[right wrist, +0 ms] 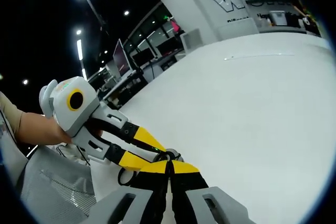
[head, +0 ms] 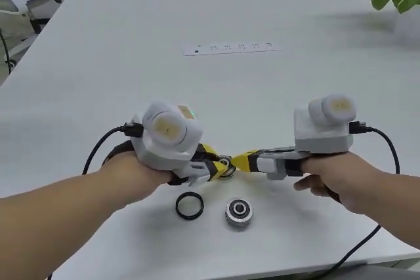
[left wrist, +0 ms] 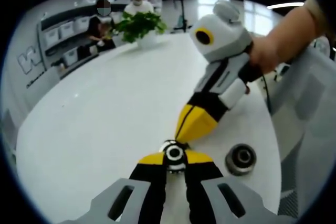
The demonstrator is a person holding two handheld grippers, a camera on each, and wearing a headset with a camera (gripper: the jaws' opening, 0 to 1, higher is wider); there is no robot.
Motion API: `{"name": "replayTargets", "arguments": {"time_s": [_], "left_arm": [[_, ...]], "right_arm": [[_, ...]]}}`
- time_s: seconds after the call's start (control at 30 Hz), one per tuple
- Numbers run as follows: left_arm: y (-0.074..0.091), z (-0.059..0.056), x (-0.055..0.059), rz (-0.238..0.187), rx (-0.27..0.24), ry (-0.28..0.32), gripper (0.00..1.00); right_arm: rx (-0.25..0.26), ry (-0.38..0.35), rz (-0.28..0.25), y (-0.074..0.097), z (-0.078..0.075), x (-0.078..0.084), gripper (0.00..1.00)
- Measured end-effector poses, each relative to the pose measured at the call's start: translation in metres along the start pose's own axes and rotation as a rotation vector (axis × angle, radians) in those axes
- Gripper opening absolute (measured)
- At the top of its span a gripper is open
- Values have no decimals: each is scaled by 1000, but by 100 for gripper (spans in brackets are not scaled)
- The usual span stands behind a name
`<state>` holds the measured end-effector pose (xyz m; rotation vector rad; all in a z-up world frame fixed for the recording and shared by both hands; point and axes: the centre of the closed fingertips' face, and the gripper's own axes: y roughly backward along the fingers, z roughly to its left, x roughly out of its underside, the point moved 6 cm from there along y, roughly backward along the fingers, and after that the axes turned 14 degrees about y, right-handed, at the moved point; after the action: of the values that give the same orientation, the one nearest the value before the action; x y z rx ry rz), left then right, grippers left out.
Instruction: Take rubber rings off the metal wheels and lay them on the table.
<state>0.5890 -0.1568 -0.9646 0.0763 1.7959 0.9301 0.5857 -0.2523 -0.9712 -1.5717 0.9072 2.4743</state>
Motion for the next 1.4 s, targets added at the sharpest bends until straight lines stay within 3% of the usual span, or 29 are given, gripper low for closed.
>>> {"name": "replayTargets", "arguments": {"time_s": [0.17,0.2,0.23,0.27,0.3,0.4,0.63,0.9,1.07,1.4], "left_arm": [[0,0,0,1,2,-4,12],[-1,0,0,-2,4,-7,12],[-1,0,-1,-4,2,-9,12],[-1,0,-1,-4,3,-9,12],[-1,-1,-1,-6,4,-5,13],[0,-1,-1,-7,3,-5,13],[0,-1,0,-13,7,4,13],[2,-1,0,-5,29,48,16],[7,-2,3,2,36,40,18],[29,-6,-7,-56,49,46,25]], "right_arm": [[-30,-2,-12,-3,10,-2,0],[-86,-4,-31,-5,18,-5,0],[-122,12,-89,-6,23,-13,0],[-74,16,-41,-6,21,-11,0],[-60,75,-22,-6,18,-10,0],[-56,32,-24,-7,11,-5,0],[-40,16,-27,1,4,-2,0],[-41,12,-25,2,4,-5,0],[-46,9,-31,4,7,-8,0],[-49,-3,-62,10,8,-19,0]]}}
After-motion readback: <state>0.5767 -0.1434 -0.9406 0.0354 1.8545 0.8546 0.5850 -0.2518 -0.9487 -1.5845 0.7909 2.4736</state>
